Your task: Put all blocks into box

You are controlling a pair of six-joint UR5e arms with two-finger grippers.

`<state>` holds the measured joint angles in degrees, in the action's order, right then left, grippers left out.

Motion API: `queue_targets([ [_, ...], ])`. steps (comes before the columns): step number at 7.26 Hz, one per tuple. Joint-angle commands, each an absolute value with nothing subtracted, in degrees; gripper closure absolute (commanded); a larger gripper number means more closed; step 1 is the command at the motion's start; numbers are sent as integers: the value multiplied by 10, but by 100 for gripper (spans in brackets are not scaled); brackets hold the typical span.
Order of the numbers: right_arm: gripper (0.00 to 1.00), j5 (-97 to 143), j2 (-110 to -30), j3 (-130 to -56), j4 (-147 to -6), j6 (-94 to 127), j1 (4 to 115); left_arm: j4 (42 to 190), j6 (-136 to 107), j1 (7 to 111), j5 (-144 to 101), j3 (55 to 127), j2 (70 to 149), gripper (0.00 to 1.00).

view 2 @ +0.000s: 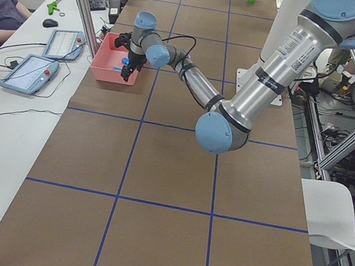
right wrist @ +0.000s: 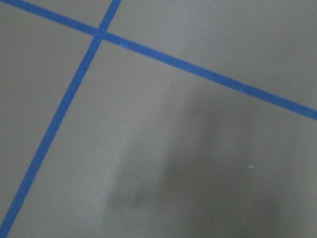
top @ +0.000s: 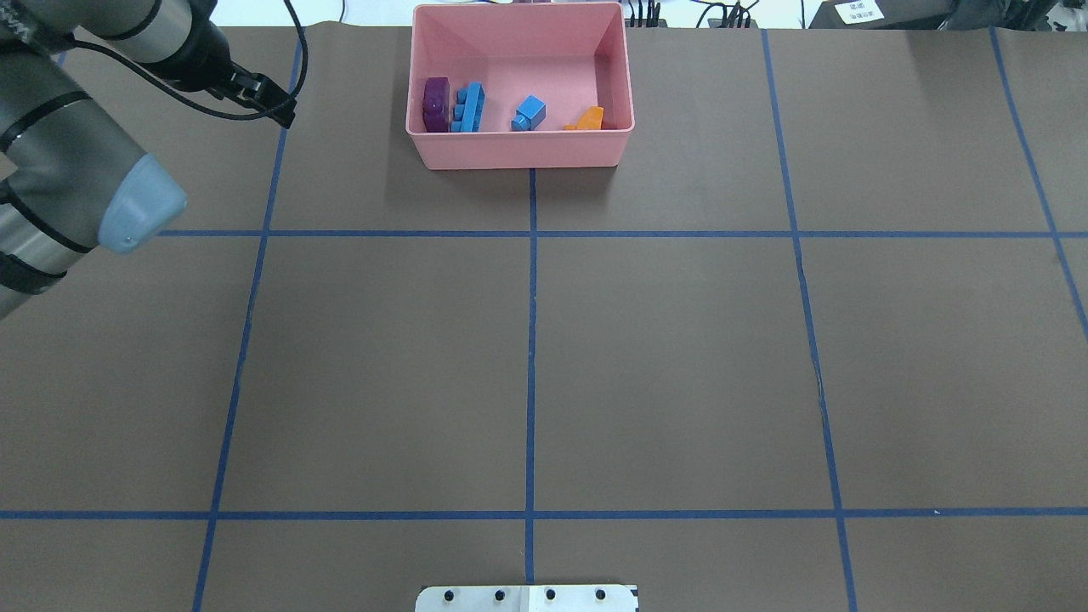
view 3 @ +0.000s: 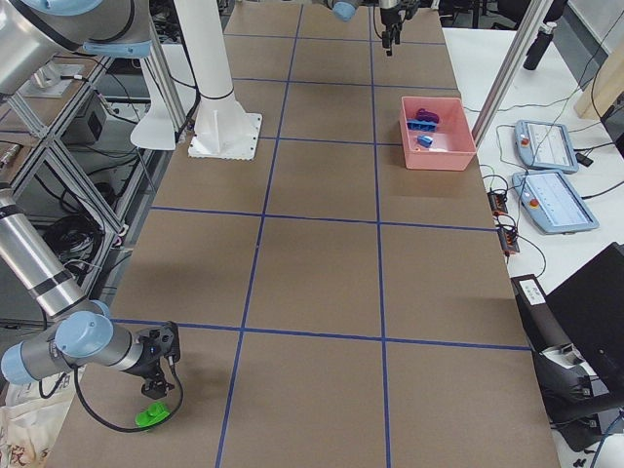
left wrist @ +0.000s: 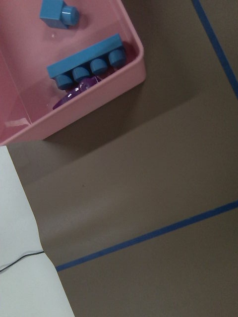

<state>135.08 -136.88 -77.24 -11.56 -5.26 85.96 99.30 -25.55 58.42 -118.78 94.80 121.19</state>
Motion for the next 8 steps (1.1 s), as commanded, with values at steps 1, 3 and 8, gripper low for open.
queue_targets([
  [1, 0, 1370, -1319, -749, -186, -112, 893, 993, -254, 587, -1191, 962, 1196, 0],
  [3, 0, 1371, -1276, -752, -301, -226, 962, 993, -257, 587, -1189, 962, 1196, 0],
  [8, 0, 1361, -1299, -755, -339, -302, 988, 994, -272, 584, -1187, 966, 1193, 0],
])
